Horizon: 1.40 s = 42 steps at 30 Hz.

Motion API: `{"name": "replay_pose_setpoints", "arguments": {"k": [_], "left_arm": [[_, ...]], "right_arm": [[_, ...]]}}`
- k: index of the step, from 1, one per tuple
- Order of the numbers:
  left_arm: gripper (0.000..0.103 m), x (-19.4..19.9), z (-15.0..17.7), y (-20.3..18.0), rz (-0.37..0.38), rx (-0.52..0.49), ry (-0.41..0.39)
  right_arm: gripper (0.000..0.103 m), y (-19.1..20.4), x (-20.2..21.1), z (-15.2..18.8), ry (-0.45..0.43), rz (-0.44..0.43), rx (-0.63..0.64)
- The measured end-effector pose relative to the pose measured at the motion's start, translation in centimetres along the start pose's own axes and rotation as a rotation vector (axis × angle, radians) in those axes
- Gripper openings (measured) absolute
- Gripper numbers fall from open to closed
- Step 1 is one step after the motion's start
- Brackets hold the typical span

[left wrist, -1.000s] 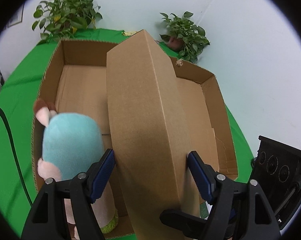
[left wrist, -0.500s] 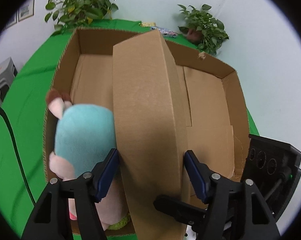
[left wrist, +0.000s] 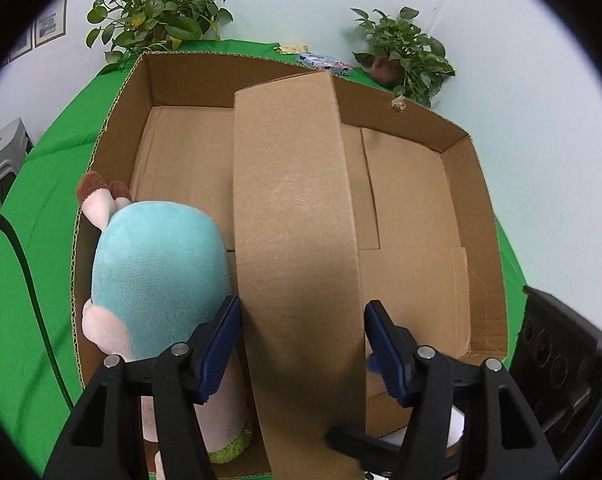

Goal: Organize objects
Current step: 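Lift the brown box and lower it into the tray beside the plush toy, then open the right gripper and withdraw from the brown box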

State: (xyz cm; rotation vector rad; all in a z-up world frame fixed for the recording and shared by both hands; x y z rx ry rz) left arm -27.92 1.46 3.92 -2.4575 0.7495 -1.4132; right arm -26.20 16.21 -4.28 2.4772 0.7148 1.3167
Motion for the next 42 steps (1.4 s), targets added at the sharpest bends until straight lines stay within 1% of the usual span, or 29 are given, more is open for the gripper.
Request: {"name": "replay_pose_setpoints", "arguments": {"k": [2, 3, 4, 5, 7, 8, 9, 10, 11, 13, 14, 15, 21, 23, 25, 26, 27, 28, 30, 31, 32, 33, 35, 36, 39, 42], "left_arm": [[0.059, 0.1, 0.1, -0.2, -0.013, -0.006, 0.000], [0.058, 0.3, 0.1, -0.2, -0.012, -0.004, -0.001], [0.052, 0.6, 0.1, -0.3, -0.007, -0.006, -0.002], [0.029, 0.9, 0.1, -0.4, 0.008, -0.006, 0.000], [0.028, 1.1, 0.2, -0.3, 0.017, 0.004, 0.014], [0.028, 0.8, 0.3, -0.2, 0.029, 0.002, 0.026], [0.027, 0.1, 0.6, 0.2, 0.023, 0.013, 0.055], [0.027, -0.1, 0.8, 0.3, 0.023, 0.016, 0.057], [0.027, 0.1, 1.0, 0.2, 0.022, 0.005, 0.036], [0.026, 0.3, 1.2, 0.2, 0.021, 0.006, 0.036], [0.022, 0.2, 1.4, 0.3, 0.023, 0.007, 0.043], [0.020, 0.2, 1.5, 0.4, 0.026, 0.011, 0.042], [0.020, 0.5, 2.1, 0.6, 0.039, 0.023, 0.040], [0.020, 0.7, 2.0, 1.1, 0.043, 0.047, 0.036], [0.020, 1.2, 1.9, 1.3, 0.014, 0.050, 0.013], [0.022, 1.3, 1.8, 1.5, 0.006, 0.047, 0.005], [0.025, 1.3, 1.8, 1.6, 0.009, 0.042, 0.005], [0.026, 1.0, 1.7, 1.9, 0.013, 0.045, 0.010], [0.026, 0.5, 1.9, 2.3, 0.009, 0.055, 0.021], [0.024, 0.3, 2.0, 2.5, 0.013, 0.054, 0.024], [0.024, 0.2, 2.2, 2.6, 0.055, 0.058, 0.031], [0.025, -0.1, 2.3, 2.6, 0.078, 0.065, 0.053], [0.026, 0.0, 2.7, 2.5, 0.054, 0.058, 0.042], [0.026, 0.1, 2.8, 2.5, 0.050, 0.061, 0.040], [0.027, 0.3, 3.1, 3.0, 0.055, 0.086, 0.051], [0.027, 0.4, 3.3, 3.2, 0.050, 0.096, 0.043]], "right_arm": [[0.061, -0.2, -0.7, 0.1, 0.005, -0.027, -0.017], [0.059, -0.5, -1.1, 0.0, 0.009, -0.056, -0.041], [0.057, -0.8, -1.4, -0.2, 0.012, -0.084, -0.062], [0.049, -1.2, -1.8, -0.4, 0.014, -0.118, -0.084], [0.048, -1.8, -2.5, -0.6, 0.023, -0.153, -0.119], [0.042, -2.2, -3.0, -0.7, 0.032, -0.166, -0.140], [0.042, -2.6, -3.6, -0.7, 0.041, -0.175, -0.155], [0.041, -2.6, -4.1, -0.7, 0.048, -0.185, -0.159], [0.041, -2.4, -4.3, -0.7, 0.043, -0.166, -0.143], [0.041, -1.9, -4.5, -1.0, 0.031, -0.135, -0.108], [0.041, -1.5, -4.5, -1.1, 0.024, -0.111, -0.084], [0.041, -1.3, -4.7, -1.2, 0.022, -0.097, -0.076], [0.044, -0.4, -5.1, -1.4, 0.022, -0.071, -0.061], [0.045, 0.2, -4.7, -1.2, 0.018, -0.065, -0.043], [0.049, 0.6, -4.0, -1.1, 0.012, -0.044, -0.040], [0.058, 0.5, -3.6, -1.3, 0.004, -0.029, -0.048], [0.064, 0.1, -3.3, -1.5, -0.010, -0.035, -0.066], [0.064, -0.4, -2.8, -1.7, -0.016, -0.053, -0.082], [0.064, -0.5, -2.9, -2.1, -0.009, -0.081, -0.084], [0.064, -0.4, -3.1, -2.3, 0.002, -0.066, -0.064], [0.064, 0.0, -3.5, -2.3, 0.011, -0.042, -0.034], [0.060, 0.1, -3.6, -2.1, 0.021, -0.038, -0.018], [0.060, 0.5, -4.0, -1.9, 0.033, -0.054, -0.006], [0.060, 0.7, -4.1, -1.8, 0.025, -0.048, 0.009], [0.061, 1.5, -4.2, -1.7, 0.025, -0.033, 0.061], [0.061, 1.9, -4.1, -1.6, 0.029, -0.025, 0.089]]}}
Point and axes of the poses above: each gripper's, at about its wrist camera, not at the fingertips, and x roughly against the way its jaws point, y to its left, z to its underside, the point moved 1 cm from there along -x, roughly the way its jaws point, and after that the axes turned 9 degrees about z, right-handed, at the moved point
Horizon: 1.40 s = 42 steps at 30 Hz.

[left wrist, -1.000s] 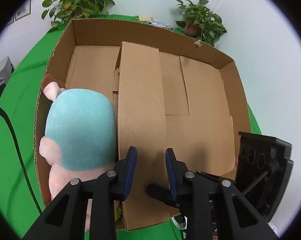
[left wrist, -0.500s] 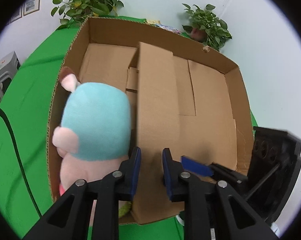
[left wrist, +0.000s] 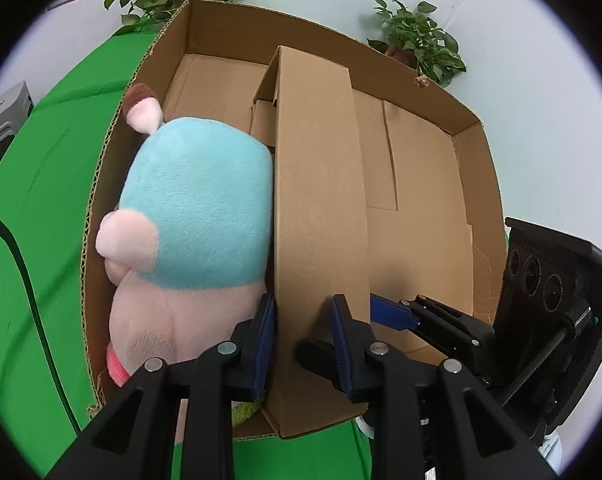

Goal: Organize objects
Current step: 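Open the right gripper and withdraw from the brown box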

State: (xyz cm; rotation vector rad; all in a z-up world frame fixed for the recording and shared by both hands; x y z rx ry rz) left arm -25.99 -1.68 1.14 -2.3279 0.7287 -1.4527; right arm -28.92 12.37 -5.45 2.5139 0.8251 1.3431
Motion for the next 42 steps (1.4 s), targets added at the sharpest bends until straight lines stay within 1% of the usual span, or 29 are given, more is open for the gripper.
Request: {"name": "replay_pose_setpoints", "arguments": {"k": [3, 4, 6, 7, 8, 9, 10, 11, 12, 13, 14, 15, 16, 17, 18, 19, 20, 21, 22, 23, 25, 26, 28, 31, 34, 38, 40, 41, 42], "left_arm": [[0.027, 0.0, 0.1, -0.1, -0.001, -0.006, 0.000], [0.027, 0.0, 0.1, -0.3, -0.012, -0.016, -0.003], [0.027, 0.4, 0.2, -0.7, -0.037, -0.039, -0.011], [0.027, 0.8, 0.3, -1.0, -0.050, -0.051, -0.024], [0.028, 1.3, 0.4, -1.3, -0.066, -0.065, -0.045], [0.034, 1.9, 0.5, -1.5, -0.086, -0.080, -0.071], [0.039, 2.7, 0.7, -2.0, -0.107, -0.100, -0.104], [0.050, 3.7, 1.1, -2.6, -0.132, -0.127, -0.148], [0.060, 4.6, 1.4, -3.2, -0.157, -0.152, -0.193], [0.065, 5.6, 2.0, -3.8, -0.189, -0.178, -0.242], [0.073, 6.5, 2.7, -4.6, -0.228, -0.205, -0.296], [0.078, 7.4, 3.6, -5.6, -0.252, -0.236, -0.349], [0.079, 8.1, 4.2, -6.0, -0.259, -0.254, -0.377], [0.079, 8.8, 5.3, -7.0, -0.273, -0.283, -0.420], [0.079, 9.2, 5.9, -7.4, -0.283, -0.294, -0.438], [0.079, 9.3, 6.6, -8.2, -0.297, -0.304, -0.461], [0.081, 9.5, 7.5, -8.8, -0.313, -0.311, -0.483], [0.081, 9.7, 8.1, -9.3, -0.328, -0.313, -0.494], [0.081, 9.8, 8.6, -9.8, -0.341, -0.316, -0.502], [0.081, 9.7, 9.3, -10.3, -0.351, -0.321, -0.512], [0.081, 9.7, 10.3, -11.1, -0.366, -0.320, -0.533], [0.081, 9.8, 10.7, -11.3, -0.371, -0.318, -0.545], [0.081, 10.2, 11.7, -11.6, -0.370, -0.317, -0.565], [0.081, 10.7, 12.8, -11.9, -0.371, -0.315, -0.591], [0.081, 10.8, 13.2, -12.0, -0.377, -0.309, -0.600], [0.081, 10.8, 13.8, -11.6, -0.386, -0.295, -0.582], [0.081, 10.9, 14.0, -11.5, -0.385, -0.290, -0.587], [0.074, 10.9, 14.1, -11.4, -0.381, -0.292, -0.591], [0.053, 10.8, 14.2, -11.4, -0.375, -0.296, -0.589]], "right_arm": [[0.063, -0.2, 0.0, 0.1, 0.003, -0.007, -0.018], [0.066, 0.3, -0.3, -0.4, 0.003, -0.006, -0.026], [0.070, 0.5, -0.1, 0.1, -0.009, 0.020, -0.037], [0.070, 0.8, 0.2, 0.6, -0.021, 0.044, -0.036], [0.075, 0.9, 1.0, 1.1, -0.037, 0.072, -0.033], [0.087, 1.3, 2.0, 1.5, -0.064, 0.103, -0.032], [0.094, 1.7, 3.4, 2.0, -0.100, 0.139, -0.035], [0.102, 2.1, 4.8, 2.6, -0.129, 0.175, -0.037], [0.103, 2.3, 6.8, 3.3, -0.168, 0.231, -0.038], [0.103, 2.9, 8.2, 4.0, -0.192, 0.279, -0.036], [0.103, 3.5, 9.3, 4.6, -0.210, 0.323, -0.033], [0.103, 4.4, 10.4, 4.9, -0.225, 0.366, -0.024], [0.103, 5.7, 11.0, 4.2, -0.238, 0.407, -0.010], [0.103, 6.4, 12.2, 5.0, -0.255, 0.460, 0.013], [0.103, 5.4, 13.4, 5.1, -0.266, 0.487, 0.026], [0.103, 6.2, 14.6, 6.0, -0.282, 0.524, 0.038], [0.103, 7.0, 14.8, 6.3, -0.293, 0.555, 0.042], [0.103, 7.4, 16.1, 7.2, -0.299, 0.585, 0.044], [0.102, 7.1, 17.5, 9.3, -0.303, 0.601, 0.046], [0.103, 7.3, 18.3, 10.1, -0.305, 0.618, 0.045], [0.103, 6.7, 21.8, 11.6, -0.314, 0.637, 0.039], [0.103, 6.9, 22.3, 12.0, -0.319, 0.650, 0.041], [0.103, 6.7, 23.1, 12.7, -0.324, 0.677, 0.045], [0.103, 6.8, 24.3, 13.7, -0.334, 0.687, 0.041], [0.103, 6.7, 24.5, 13.9, -0.338, 0.701, 0.040], [0.103, 6.5, 25.5, 14.4, -0.341, 0.712, 0.030], [0.103, 6.3, 25.9, 14.6, -0.343, 0.721, 0.031], [0.103, 6.3, 26.2, 14.8, -0.346, 0.721, 0.031], [0.102, 6.3, 26.4, 14.8, -0.346, 0.711, 0.032]]}}
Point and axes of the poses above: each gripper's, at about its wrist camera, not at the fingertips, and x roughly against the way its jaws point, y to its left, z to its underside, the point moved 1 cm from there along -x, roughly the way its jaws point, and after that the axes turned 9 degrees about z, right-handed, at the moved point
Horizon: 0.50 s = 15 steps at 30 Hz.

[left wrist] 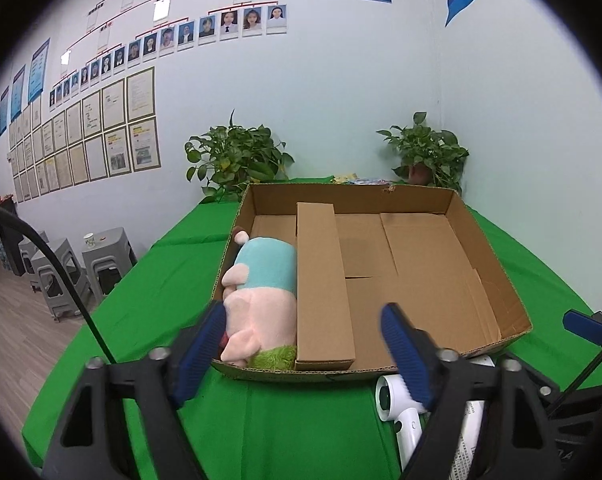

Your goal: Organize objects

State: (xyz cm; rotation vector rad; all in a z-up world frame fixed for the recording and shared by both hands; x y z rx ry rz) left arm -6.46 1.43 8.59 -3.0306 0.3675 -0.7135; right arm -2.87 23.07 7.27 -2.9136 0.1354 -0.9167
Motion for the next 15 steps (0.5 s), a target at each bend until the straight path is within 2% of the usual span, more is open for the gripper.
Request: {"name": "replay_pose_setpoints", "arguments": {"k": [1, 2, 3, 4, 6, 7, 8, 9, 10, 11, 12, 13, 14, 15], "left_arm": [[0.040, -0.2, 0.1, 0.0, 0.011, -0.001, 0.012], [0.019, -0.5, 0.1, -0.1, 0.024, -0.003, 0.034], [0.009, -0.8, 0.3, -0.1, 0.033, -0.004, 0.047], [0.008, -0.9, 0.4, -0.2, 0.038, -0.006, 0.051], [0.009, -1.0, 0.6, -0.3, 0.041, -0.009, 0.046], [0.010, -1.0, 0.6, -0.3, 0.041, -0.005, 0.039], [0.024, -1.0, 0.6, -0.4, 0.029, -0.003, 0.038], [0.054, -1.1, 0.5, -0.4, 0.028, -0.003, 0.036], [0.070, -1.0, 0.5, -0.3, 0.043, 0.003, 0.020], [0.084, -0.9, 0.5, -0.2, 0.053, 0.011, 0.006], [0.084, -0.7, 0.4, -0.1, 0.060, 0.022, -0.009], [0.084, -0.8, 0.3, 0.0, 0.065, 0.029, -0.007], [0.084, -0.9, 0.3, 0.1, 0.072, 0.032, 0.005], [0.084, -1.2, 0.3, 0.2, 0.073, 0.038, 0.024]], "right_arm": [[0.102, -0.3, 0.2, 0.1, -0.003, -0.016, -0.004], [0.100, -0.5, 0.4, 0.2, -0.009, -0.032, -0.007], [0.093, -0.6, 0.4, 0.3, -0.011, -0.035, -0.007], [0.086, -0.7, 0.5, 0.4, -0.012, -0.031, -0.006], [0.034, -1.2, 0.7, 0.8, -0.009, -0.040, -0.014], [0.025, -1.5, 0.8, 1.0, -0.002, -0.040, -0.017], [0.022, -1.7, 0.9, 1.1, -0.004, -0.039, -0.017], [0.022, -1.8, 0.8, 1.2, -0.010, -0.041, -0.018], [0.023, -1.9, 0.8, 1.2, -0.012, -0.047, -0.022], [0.035, -2.0, 0.8, 1.2, -0.012, -0.052, -0.031], [0.067, -2.2, 0.7, 1.2, -0.009, -0.046, -0.036], [0.088, -2.3, 0.6, 1.3, -0.006, -0.037, -0.039], [0.101, -2.4, 0.5, 1.3, -0.006, -0.029, -0.044], [0.102, -2.6, 0.4, 1.4, -0.013, -0.023, -0.059]]}}
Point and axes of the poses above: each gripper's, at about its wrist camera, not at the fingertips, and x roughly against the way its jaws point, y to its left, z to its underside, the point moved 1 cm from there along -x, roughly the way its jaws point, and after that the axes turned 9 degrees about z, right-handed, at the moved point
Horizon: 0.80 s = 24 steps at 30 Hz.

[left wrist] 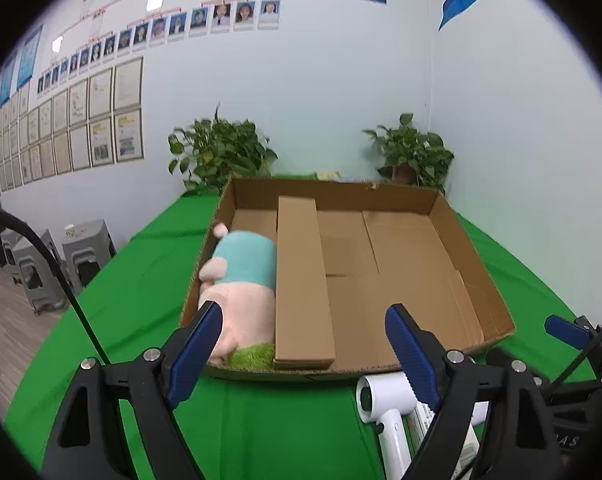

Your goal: Organize objects

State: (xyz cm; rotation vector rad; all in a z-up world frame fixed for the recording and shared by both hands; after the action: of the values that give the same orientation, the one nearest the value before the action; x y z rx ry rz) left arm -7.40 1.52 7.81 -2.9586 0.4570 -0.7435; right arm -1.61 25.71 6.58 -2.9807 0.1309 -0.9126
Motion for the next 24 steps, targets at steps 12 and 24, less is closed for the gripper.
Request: {"name": "replay_pose_setpoints", "arguments": {"k": [12, 24], "left_arm": [[0.084, -1.3, 0.6, -0.4, 0.090, 0.016, 0.078], [0.084, -3.1, 1.7, -0.3, 0.155, 0.048, 0.149]], "right_arm": [[0.102, 0.6, -1.6, 1.1, 0.057, -0.038, -0.019], [0.102, 2.0, -2.4, 1.9, 0.077, -0.068, -0.011]]}}
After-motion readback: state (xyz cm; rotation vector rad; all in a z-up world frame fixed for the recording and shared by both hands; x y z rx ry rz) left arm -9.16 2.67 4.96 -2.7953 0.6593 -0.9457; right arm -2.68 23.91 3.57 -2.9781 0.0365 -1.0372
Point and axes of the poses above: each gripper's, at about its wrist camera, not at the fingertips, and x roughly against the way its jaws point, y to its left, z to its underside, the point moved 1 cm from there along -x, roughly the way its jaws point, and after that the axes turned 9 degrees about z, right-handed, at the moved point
